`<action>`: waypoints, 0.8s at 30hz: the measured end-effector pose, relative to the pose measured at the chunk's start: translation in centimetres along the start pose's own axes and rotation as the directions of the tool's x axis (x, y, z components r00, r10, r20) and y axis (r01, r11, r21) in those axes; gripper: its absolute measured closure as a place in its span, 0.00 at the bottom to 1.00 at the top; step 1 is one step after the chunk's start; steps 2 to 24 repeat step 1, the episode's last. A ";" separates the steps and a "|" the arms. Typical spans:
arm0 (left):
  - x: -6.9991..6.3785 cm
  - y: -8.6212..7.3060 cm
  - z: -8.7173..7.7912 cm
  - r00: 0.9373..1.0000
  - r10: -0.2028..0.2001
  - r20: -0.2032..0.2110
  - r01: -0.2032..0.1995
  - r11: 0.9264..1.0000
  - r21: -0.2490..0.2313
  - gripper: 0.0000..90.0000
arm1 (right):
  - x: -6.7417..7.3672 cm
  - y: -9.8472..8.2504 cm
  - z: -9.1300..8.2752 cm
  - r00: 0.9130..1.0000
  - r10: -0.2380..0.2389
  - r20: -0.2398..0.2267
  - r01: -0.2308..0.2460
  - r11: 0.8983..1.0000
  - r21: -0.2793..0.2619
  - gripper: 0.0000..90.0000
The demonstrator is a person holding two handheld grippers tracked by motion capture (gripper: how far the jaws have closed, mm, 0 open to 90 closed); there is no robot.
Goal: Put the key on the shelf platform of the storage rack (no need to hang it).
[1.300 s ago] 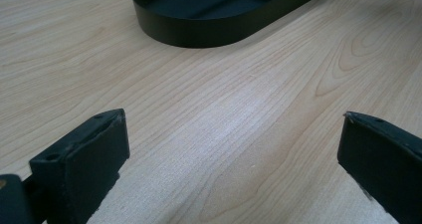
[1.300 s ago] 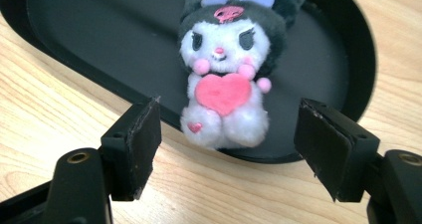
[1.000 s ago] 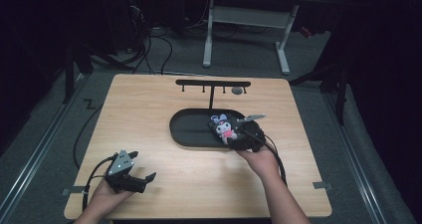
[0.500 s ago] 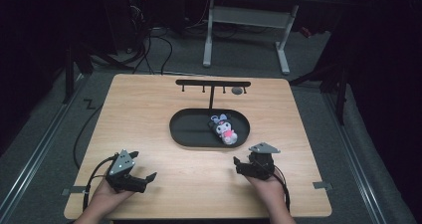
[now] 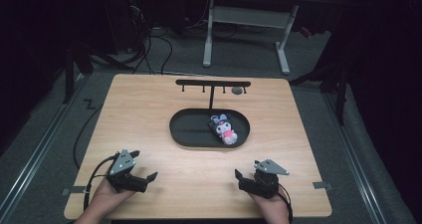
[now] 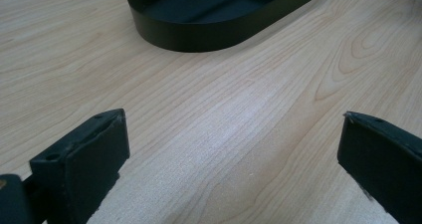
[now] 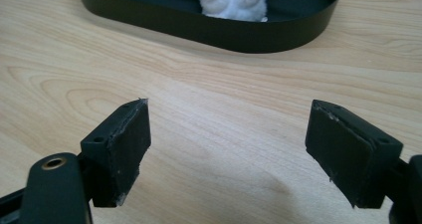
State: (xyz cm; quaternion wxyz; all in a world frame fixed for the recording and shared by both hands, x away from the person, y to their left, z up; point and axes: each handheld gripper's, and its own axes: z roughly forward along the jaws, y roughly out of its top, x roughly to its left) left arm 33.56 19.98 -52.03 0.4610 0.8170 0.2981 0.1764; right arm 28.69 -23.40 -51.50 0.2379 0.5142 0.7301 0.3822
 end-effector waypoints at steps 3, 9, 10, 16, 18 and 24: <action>0.0 0.0 0.0 1.000 -0.002 0.000 0.002 1.000 -0.004 0.01 | 0.0 0.0 0.0 1.000 0.001 0.006 -0.001 1.000 -0.003 0.20; 0.0 0.0 0.0 1.000 -0.002 0.000 0.002 1.000 -0.004 0.01 | 0.0 0.0 0.0 1.000 0.001 0.006 -0.001 1.000 -0.003 0.20; 0.0 0.0 0.0 1.000 -0.002 0.000 0.002 1.000 -0.004 0.01 | 0.0 0.0 0.0 1.000 0.001 0.006 -0.001 1.000 -0.003 0.20; 0.0 0.0 0.0 1.000 -0.002 0.000 0.002 1.000 -0.004 0.01 | 0.0 0.0 0.0 1.000 0.001 0.006 -0.001 1.000 -0.003 0.20; 0.0 0.0 0.0 1.000 -0.002 0.000 0.002 1.000 -0.004 0.01 | 0.0 0.0 0.0 1.000 0.001 0.006 -0.001 1.000 -0.003 0.20; 0.0 0.0 0.0 1.000 -0.002 0.000 0.002 1.000 -0.004 0.01 | 0.0 0.0 0.0 1.000 0.001 0.006 -0.001 1.000 -0.003 0.20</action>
